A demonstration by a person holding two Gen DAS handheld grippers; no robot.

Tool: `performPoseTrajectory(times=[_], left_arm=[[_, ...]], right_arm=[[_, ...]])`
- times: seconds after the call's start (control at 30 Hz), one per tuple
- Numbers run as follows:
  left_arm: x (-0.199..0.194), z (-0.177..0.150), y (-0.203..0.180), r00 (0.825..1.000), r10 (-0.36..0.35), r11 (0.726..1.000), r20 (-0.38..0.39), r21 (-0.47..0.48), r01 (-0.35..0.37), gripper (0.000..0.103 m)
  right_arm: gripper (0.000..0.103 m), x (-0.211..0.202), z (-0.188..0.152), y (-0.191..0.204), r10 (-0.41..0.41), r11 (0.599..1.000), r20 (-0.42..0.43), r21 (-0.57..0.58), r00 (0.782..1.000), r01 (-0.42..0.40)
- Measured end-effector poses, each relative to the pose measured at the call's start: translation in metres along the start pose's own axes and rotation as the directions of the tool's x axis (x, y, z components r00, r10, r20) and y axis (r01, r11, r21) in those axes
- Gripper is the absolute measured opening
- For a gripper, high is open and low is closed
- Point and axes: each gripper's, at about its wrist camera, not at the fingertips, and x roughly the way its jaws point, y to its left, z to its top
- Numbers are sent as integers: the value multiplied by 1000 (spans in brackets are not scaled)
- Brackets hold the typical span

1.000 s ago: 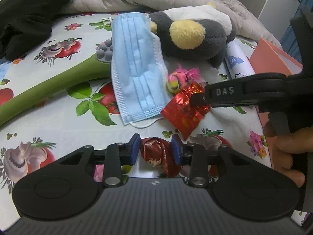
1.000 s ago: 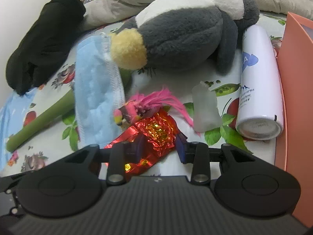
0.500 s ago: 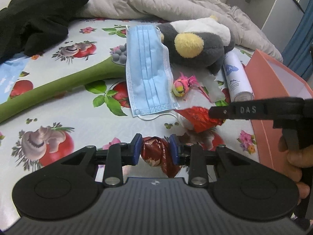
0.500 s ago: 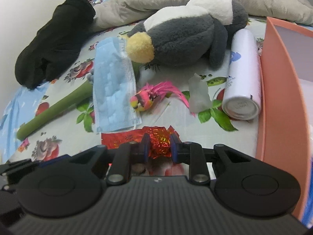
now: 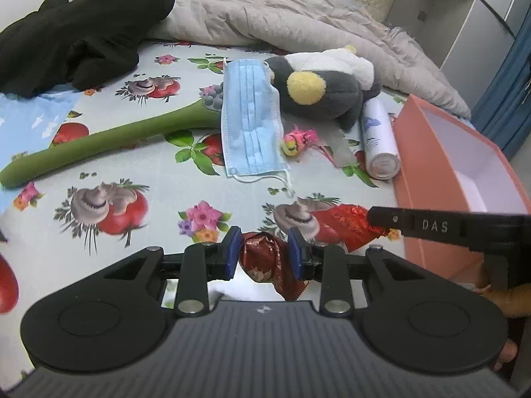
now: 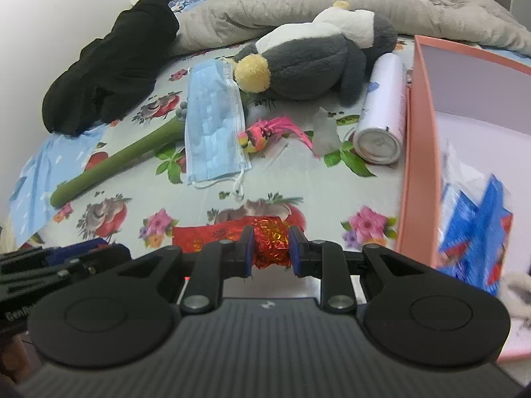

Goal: Organize soft objects
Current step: 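Carry both red wrappers over the pink box and open both tools inside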

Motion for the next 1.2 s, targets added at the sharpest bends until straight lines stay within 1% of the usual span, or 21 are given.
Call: performPoseTrajectory(times=[0.27, 0.53, 0.63, 0.73, 0.97, 1.03, 1.2], left_arm=[[-38, -15, -14, 999, -15, 1000, 41, 14, 14, 36], [-70, -23, -31, 996, -40, 999, 74, 36, 37, 36], [-80, -24, -37, 997, -35, 999, 68, 43, 33, 36], [-91, -25, -42, 997, -44, 998, 71, 43, 41, 36], [-114, -27, -56, 994, -64, 995, 84, 76, 57, 36], [-117, -28, -62, 994, -76, 994, 79, 89, 68, 36], [-124, -32, -79, 991, -111, 989, 78, 110, 102, 36]], right_arm=[[26, -40, -25, -1, -6, 1000, 31, 1, 1000, 6], [26, -78, -41, 1, -12, 1000, 78, -10, 997, 13], [26, -92, -46, 1, -19, 1000, 98, -12, 995, 20], [26, -106, -50, 0, -21, 1000, 117, -8, 993, 22], [26, -139, -59, 1, -29, 999, 167, -16, 986, 33], [26, -148, -62, -2, -28, 1000, 180, -7, 983, 29], [26, -164, -68, -9, -54, 999, 202, 11, 978, 53]])
